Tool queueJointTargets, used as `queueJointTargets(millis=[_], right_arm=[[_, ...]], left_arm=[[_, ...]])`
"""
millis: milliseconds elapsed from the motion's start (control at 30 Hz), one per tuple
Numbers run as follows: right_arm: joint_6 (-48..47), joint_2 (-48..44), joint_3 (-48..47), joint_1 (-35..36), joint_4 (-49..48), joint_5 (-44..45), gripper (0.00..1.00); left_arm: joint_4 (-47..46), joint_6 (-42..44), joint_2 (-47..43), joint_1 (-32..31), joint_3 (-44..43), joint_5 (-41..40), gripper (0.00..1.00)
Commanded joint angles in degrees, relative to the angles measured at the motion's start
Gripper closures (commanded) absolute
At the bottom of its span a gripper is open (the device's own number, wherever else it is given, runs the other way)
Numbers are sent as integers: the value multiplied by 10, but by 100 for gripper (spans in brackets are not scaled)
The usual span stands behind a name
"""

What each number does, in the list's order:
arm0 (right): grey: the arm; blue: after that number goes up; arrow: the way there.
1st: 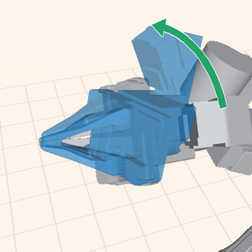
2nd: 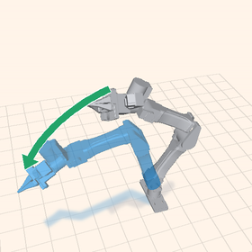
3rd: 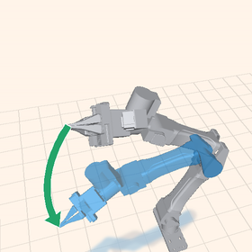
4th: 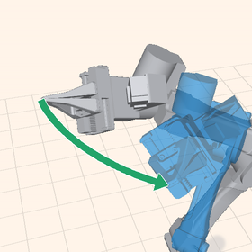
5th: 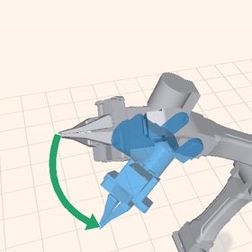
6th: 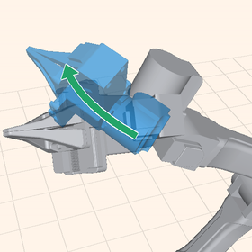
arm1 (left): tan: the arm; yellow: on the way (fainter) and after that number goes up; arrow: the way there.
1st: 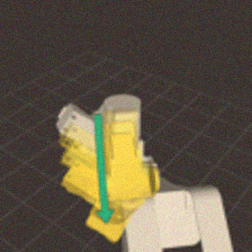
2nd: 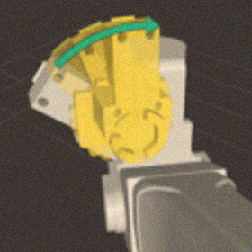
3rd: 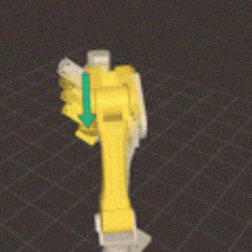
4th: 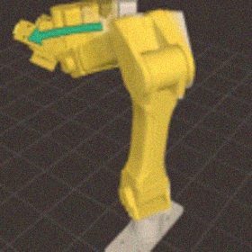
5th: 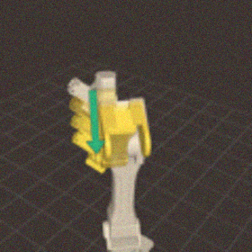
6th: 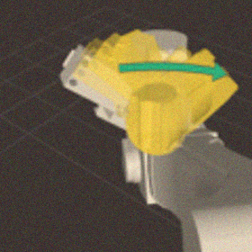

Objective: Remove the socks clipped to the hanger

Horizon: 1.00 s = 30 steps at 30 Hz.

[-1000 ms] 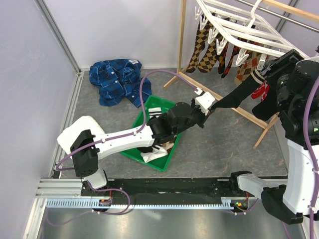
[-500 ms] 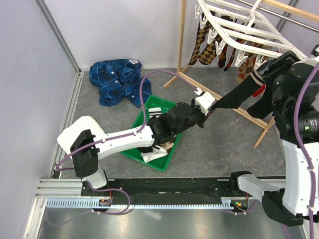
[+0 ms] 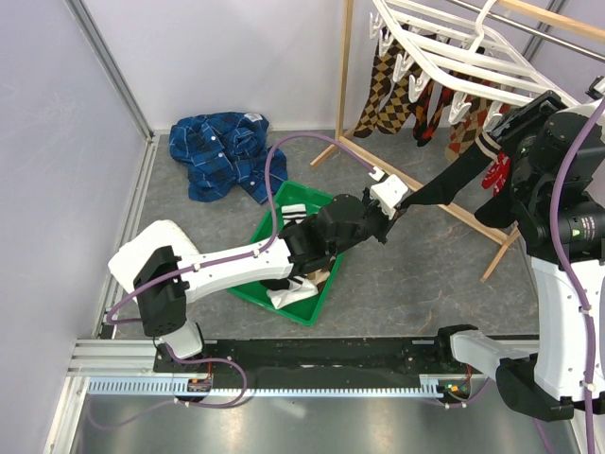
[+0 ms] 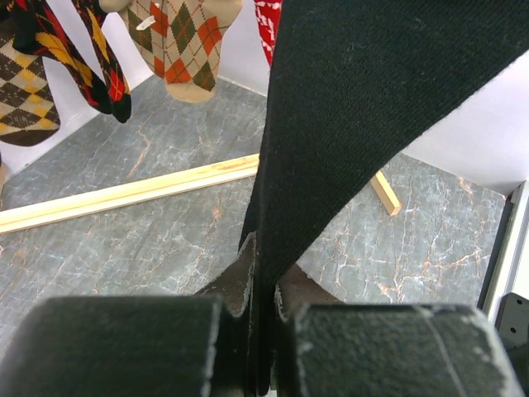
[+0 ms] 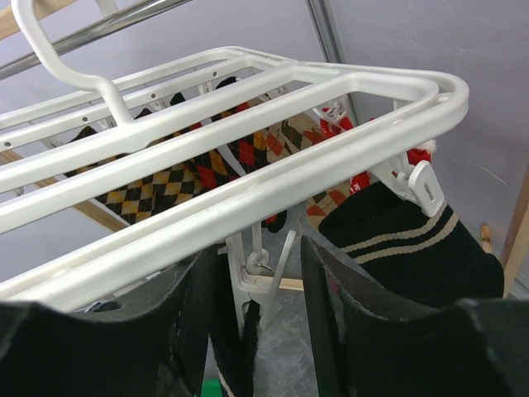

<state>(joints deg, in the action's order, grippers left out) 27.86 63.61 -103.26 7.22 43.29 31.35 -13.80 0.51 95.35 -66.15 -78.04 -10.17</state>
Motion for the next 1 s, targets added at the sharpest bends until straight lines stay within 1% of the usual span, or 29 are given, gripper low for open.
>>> queueJointTargets(millis=[0, 33, 100, 133, 200, 233, 300, 500, 567, 600, 633, 700, 733, 800, 833, 867, 900, 933, 967], right_arm=[[4, 0, -3, -3, -23, 29, 50], [2, 0, -4, -3, -28, 34, 52], [-5, 2, -2, -2, -35, 39, 63], [-10, 1, 3, -3, -44, 39, 72], [-20, 3, 3, -3, -45, 42, 78], [-20, 3, 3, -3, -47, 43, 89], [-19, -1, 8, -3, -52, 41, 100], [-25, -3, 10, -3, -59, 36, 100], [-27, -7, 12, -4, -59, 27, 100], [-27, -8, 14, -4, -59, 23, 100], [-29, -9, 18, -3, -59, 20, 88], [-27, -18, 25, -3, -56, 20, 72], [-20, -22, 30, -4, -51, 19, 62], [-17, -31, 32, -3, -39, 12, 53], [-17, -34, 36, -3, -37, 7, 42], [-18, -41, 38, -3, -33, 5, 38], [-20, -47, 40, -3, -30, 2, 29], [-24, -52, 49, -2, -31, -5, 25], [-27, -63, 53, -3, -31, -7, 22]], left_arm=[[-17, 10, 8, -6, -23, 0, 98], [-17, 11, 10, -5, -23, 1, 98], [-17, 10, 11, -5, -24, 0, 98], [-17, 9, 12, -5, -25, 2, 98], [-17, 7, 12, -5, -26, 2, 98], [-18, 8, 14, -5, -26, 2, 98], [-20, 7, 14, -5, -26, 2, 98], [-14, 3, 11, -5, -25, -5, 98], [-1, 0, -2, -5, -20, -17, 98], [4, 0, -7, -5, -16, -37, 98], [11, 0, -14, -4, -4, -47, 98], [22, 0, -39, 0, 15, -73, 98], [40, -1, -48, 1, 20, -81, 98], [67, -1, -76, 7, 30, -113, 98], [83, 0, -85, 8, 31, -129, 98], [127, -1, -94, 12, 30, -148, 98], [155, -19, -102, 15, 26, -174, 98], [180, -24, -117, 19, 25, -179, 98], [228, -31, -125, 29, 27, -179, 98]])
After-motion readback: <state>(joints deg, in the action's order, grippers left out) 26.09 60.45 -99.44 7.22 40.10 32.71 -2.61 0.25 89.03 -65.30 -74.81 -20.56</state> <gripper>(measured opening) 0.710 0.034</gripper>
